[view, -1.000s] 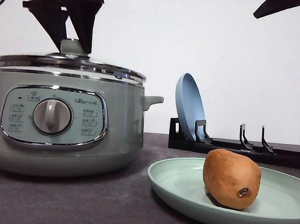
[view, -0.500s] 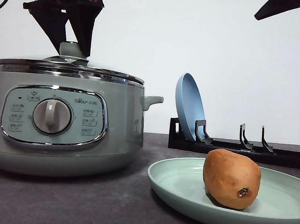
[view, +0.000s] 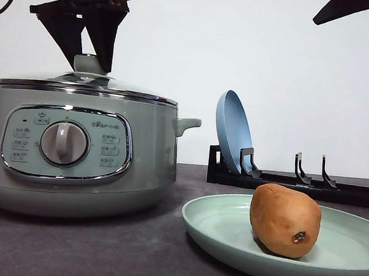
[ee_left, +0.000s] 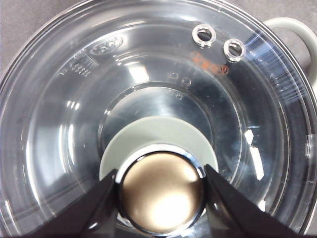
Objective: Transfer potato from steamer to green plate
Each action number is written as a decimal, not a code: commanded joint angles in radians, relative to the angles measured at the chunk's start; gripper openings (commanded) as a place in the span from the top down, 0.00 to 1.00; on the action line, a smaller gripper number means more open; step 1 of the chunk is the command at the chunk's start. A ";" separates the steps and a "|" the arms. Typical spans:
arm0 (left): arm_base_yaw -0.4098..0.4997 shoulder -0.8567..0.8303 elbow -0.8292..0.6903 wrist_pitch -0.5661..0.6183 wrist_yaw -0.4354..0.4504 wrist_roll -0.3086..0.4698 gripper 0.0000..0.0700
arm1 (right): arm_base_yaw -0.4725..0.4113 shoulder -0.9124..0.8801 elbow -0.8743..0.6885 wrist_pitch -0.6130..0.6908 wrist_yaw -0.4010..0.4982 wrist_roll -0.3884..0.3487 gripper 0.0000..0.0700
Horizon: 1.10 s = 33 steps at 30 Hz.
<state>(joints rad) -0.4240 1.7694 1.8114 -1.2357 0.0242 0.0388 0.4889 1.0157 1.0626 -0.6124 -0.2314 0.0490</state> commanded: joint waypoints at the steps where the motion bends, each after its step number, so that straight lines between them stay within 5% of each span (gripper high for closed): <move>1: -0.004 0.032 0.027 0.002 -0.001 0.010 0.38 | 0.003 0.007 0.017 0.005 0.003 -0.009 0.18; 4: -0.004 0.020 0.028 0.003 -0.001 0.010 0.21 | 0.003 0.007 0.017 0.005 0.002 -0.009 0.18; 18: -0.005 -0.166 0.029 0.017 0.009 -0.002 0.21 | 0.003 0.007 0.017 -0.023 -0.005 -0.008 0.18; 33: -0.015 -0.371 0.029 -0.103 0.278 -0.002 0.21 | 0.005 0.007 0.017 -0.239 -0.180 0.023 0.18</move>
<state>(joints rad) -0.4327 1.3897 1.8122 -1.3389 0.2936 0.0380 0.4889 1.0157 1.0626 -0.8509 -0.4019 0.0593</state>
